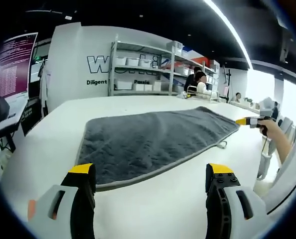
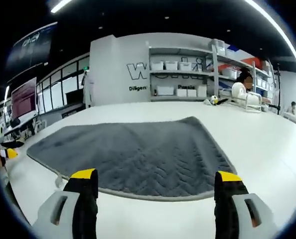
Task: Open the folded towel by lifting each exposed corner and separating the folded layers until the towel lies flat within the target outline without major curled edges
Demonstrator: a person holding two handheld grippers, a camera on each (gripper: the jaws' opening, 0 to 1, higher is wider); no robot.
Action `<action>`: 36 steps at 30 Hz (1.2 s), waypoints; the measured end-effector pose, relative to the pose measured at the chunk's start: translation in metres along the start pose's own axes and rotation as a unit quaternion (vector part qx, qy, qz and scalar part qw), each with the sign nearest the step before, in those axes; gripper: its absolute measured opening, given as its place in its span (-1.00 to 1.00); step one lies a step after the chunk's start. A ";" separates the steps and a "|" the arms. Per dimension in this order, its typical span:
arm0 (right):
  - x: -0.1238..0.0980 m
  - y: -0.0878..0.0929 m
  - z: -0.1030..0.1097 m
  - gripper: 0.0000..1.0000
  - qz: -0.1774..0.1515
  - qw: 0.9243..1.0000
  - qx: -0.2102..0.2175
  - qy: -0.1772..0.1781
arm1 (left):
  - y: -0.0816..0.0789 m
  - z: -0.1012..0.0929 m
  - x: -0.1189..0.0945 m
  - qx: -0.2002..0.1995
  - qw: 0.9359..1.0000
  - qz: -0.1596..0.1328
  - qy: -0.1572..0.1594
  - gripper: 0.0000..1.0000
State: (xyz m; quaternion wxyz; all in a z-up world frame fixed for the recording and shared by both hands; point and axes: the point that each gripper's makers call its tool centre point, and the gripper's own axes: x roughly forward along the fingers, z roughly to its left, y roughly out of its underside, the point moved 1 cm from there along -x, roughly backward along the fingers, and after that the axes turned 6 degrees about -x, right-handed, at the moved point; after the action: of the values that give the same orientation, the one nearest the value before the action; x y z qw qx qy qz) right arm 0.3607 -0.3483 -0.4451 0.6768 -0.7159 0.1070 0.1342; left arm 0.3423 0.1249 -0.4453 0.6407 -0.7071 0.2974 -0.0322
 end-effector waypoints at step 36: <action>-0.018 -0.009 0.033 0.98 0.010 0.999 0.015 0.027 | -0.006 -0.010 0.015 0.003 0.999 0.011 0.036 0.79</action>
State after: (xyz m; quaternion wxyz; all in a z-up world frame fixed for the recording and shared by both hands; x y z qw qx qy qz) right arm 0.3449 -0.3155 -0.4323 0.6830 -0.7078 0.1342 0.1202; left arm 0.3524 0.1092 -0.4433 0.6319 -0.7003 0.3279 -0.0520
